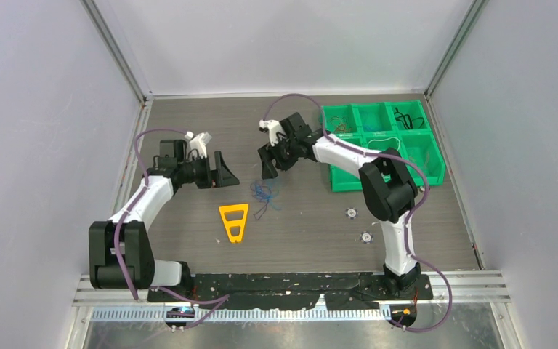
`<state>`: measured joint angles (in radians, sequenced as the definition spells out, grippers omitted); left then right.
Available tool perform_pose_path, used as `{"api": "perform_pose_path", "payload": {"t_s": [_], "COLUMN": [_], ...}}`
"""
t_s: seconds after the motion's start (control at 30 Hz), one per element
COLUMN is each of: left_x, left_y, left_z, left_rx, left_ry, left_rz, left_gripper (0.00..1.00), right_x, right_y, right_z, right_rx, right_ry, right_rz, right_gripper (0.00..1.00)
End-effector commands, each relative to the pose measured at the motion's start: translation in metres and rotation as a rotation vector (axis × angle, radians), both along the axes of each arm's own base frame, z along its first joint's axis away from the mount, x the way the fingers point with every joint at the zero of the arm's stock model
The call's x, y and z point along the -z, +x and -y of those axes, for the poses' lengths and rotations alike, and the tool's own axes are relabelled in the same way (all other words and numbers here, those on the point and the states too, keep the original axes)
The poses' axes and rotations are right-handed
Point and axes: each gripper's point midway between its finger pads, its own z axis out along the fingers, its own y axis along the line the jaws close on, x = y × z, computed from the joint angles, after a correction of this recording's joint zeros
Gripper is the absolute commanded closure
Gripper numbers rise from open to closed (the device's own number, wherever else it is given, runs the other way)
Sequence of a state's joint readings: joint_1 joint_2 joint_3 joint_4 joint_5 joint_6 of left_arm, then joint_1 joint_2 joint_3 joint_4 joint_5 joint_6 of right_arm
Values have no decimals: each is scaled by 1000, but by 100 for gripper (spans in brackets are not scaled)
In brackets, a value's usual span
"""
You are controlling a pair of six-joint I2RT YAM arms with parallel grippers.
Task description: Untangle the cables
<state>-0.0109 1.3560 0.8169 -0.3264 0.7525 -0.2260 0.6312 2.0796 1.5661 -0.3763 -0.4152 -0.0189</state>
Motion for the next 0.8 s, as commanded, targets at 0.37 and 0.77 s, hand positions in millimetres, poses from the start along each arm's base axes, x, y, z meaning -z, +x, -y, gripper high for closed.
{"api": "perform_pose_path", "payload": {"t_s": [0.37, 0.77], "left_x": [-8, -1], "left_y": [5, 11], "left_z": [-2, -3], "left_rx": [18, 17], "left_ry": [8, 20], "left_rz": [50, 33], "left_gripper": [19, 20], "right_x": [2, 43], "right_y": [1, 13], "right_z": [8, 7], "right_rx": [-52, -49], "right_ry": [7, -129], "right_rz": [0, 55], "right_gripper": [31, 35]}}
